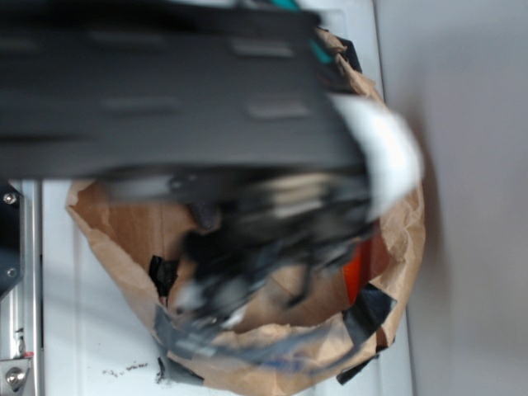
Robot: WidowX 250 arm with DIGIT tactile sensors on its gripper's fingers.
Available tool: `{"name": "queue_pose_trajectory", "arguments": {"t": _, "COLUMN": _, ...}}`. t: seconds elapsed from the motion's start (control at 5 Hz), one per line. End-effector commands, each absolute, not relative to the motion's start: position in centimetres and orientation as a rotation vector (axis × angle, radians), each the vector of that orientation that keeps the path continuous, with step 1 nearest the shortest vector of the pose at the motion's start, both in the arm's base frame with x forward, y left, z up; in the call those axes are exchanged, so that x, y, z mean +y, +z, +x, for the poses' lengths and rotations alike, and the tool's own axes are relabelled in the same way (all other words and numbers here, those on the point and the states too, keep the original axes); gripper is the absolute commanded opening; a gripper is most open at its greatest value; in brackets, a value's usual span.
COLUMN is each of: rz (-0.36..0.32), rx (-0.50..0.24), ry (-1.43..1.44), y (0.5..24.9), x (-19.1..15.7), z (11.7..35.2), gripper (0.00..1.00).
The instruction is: Grab the gray animal.
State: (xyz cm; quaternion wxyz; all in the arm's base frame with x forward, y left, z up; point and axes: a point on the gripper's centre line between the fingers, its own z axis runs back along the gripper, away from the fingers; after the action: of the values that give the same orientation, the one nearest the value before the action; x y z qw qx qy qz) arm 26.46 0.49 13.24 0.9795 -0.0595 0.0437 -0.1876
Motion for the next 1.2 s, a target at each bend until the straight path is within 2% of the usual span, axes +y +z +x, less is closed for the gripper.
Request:
{"name": "queue_pose_trajectory", "arguments": {"t": 0.0, "rz": -0.038, "rx": 0.026, "ry": -0.363, "y": 9.1, "x": 2.9, "z": 25.7, "gripper": 1.00}}
{"name": "queue_pose_trajectory", "arguments": {"t": 0.6, "rz": -0.038, "rx": 0.026, "ry": -0.363, "y": 9.1, "x": 2.9, "z": 25.7, "gripper": 1.00}}
{"name": "queue_pose_trajectory", "arguments": {"t": 0.8, "rz": -0.057, "rx": -0.027, "ry": -0.404, "y": 6.8, "x": 3.5, "z": 24.1, "gripper": 1.00}}
{"name": "queue_pose_trajectory", "arguments": {"t": 1.0, "rz": -0.032, "rx": -0.019, "ry": -0.429, "y": 4.4, "x": 3.9, "z": 23.5, "gripper": 1.00}}
